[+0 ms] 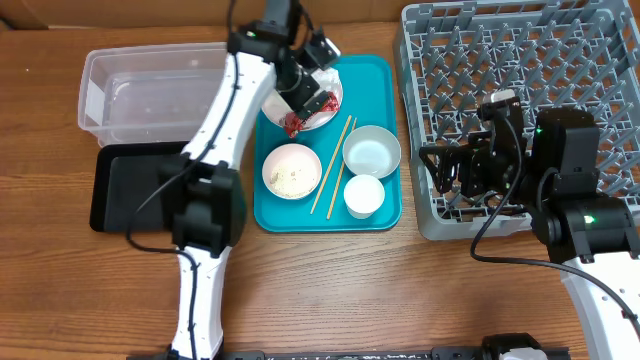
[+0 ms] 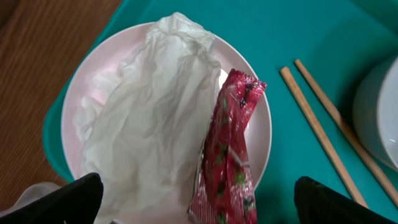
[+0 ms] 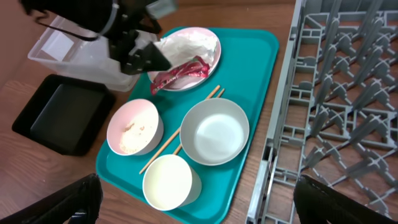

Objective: Sort waste into correct bins and load items into the dishwasher
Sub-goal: 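Reach the left gripper to the pink plate and grasp the red wrapper and tissue, then carry the wrapper and tissue left and drop them into the clear bin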

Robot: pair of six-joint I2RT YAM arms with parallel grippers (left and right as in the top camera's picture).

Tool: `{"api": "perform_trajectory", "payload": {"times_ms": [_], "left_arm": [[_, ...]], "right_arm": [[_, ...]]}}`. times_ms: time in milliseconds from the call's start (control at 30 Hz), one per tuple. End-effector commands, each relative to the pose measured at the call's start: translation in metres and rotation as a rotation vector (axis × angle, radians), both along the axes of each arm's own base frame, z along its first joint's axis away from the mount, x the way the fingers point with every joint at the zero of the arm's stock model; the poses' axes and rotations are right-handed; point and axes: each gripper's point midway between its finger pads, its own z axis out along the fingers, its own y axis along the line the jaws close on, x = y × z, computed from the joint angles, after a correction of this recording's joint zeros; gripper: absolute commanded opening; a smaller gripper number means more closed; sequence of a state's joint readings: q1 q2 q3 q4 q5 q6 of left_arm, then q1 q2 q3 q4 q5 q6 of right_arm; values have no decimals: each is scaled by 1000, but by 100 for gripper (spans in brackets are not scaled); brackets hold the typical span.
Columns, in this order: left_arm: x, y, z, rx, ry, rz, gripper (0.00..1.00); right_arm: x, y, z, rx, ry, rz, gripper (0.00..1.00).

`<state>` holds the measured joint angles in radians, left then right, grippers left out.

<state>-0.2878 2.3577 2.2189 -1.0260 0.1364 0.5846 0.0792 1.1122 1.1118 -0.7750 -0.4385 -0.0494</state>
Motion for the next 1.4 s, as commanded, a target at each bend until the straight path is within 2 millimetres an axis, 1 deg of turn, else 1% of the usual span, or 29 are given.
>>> {"api": "perform_trajectory", "payload": {"times_ms": [0,100,233,533,667,700,767,800,833,867,933,1000,1033,1100,1200,1300,1367], "left_arm": [[11,7,-20,78,-16,3,100],[13,10,-38,103,3,10,100],[12,10,-56,106,33,13,100],[12,9,-82,107,65,12,100],[11,10,-99,113,87,13,98],[10,10,-101,114,93,13,95],[9,11,-107,116,107,20,81],[9,11,-109,114,110,28,72],[9,11,-109,111,112,37,61],[9,11,-109,110,112,41,43],[9,11,-109,111,111,41,27],[9,12,-109,118,110,46,9],[10,14,-108,123,109,68,4],[13,17,-103,119,102,123,4],[19,18,-81,74,92,216,4],[28,21,-40,14,64,315,4],[31,23,-3,-44,45,364,4]], "right_arm": [[2,1,11,5,-25,6,100],[1,1,9,4,-16,6,100],[-2,1,7,4,-2,7,100],[-3,0,5,3,9,7,100],[-4,0,4,3,12,7,100],[-4,0,4,3,13,6,100],[-4,0,4,3,13,7,100],[-4,0,4,2,12,6,100],[-4,0,4,2,12,6,100],[-4,0,4,2,13,6,100],[-4,0,4,2,13,6,100],[-4,0,4,3,12,7,100],[-4,0,4,2,13,6,100],[-4,0,4,3,13,7,100],[-4,0,4,3,12,7,100],[-4,0,4,3,13,6,100],[-4,1,4,3,13,7,100]]}}
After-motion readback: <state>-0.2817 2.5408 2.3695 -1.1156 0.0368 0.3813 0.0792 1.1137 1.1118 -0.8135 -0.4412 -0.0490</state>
